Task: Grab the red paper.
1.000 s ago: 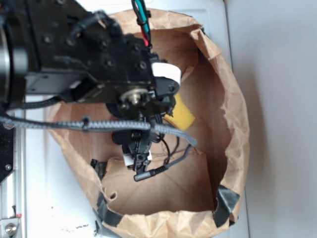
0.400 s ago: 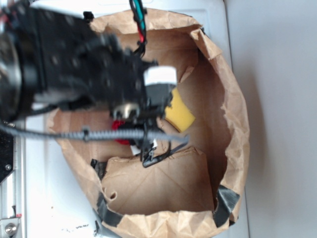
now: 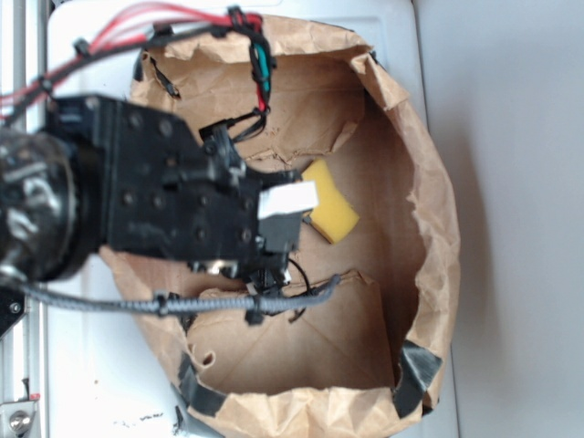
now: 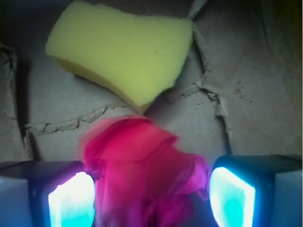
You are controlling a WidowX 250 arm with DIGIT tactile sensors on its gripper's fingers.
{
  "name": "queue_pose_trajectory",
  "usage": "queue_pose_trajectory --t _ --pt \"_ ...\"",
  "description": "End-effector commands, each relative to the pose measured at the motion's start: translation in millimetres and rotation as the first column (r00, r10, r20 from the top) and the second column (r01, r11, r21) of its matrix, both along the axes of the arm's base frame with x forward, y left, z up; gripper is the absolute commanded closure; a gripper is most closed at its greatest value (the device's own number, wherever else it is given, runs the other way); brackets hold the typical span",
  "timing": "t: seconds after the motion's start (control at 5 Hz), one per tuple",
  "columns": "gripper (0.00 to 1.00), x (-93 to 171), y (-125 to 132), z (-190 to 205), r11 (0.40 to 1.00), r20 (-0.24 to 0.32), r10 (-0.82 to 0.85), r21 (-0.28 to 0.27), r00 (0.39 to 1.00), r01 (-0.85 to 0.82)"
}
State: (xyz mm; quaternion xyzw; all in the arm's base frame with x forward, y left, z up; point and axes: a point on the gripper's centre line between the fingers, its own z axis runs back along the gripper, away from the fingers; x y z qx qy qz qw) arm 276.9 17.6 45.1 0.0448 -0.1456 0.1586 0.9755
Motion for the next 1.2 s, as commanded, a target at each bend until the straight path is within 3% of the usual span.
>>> queue_pose_trajectory --t 0.0,0.2,0.4,1.0 --pt "0.00 -1.3 -10.5 -8.7 0.998 0.015 -0.009 0.057 1.000 0.009" --pt "0.10 -0.9 -12.0 -14.8 0.997 0.006 -0.005 0.073 1.000 0.005" --pt "1.00 0.6 -9.6 -10.4 0.998 0.001 0.006 0.061 1.000 -0.006" --pt "1.00 -5.6 -3.5 25.2 1.000 -0.008 -0.014 0.012 1.000 0.014"
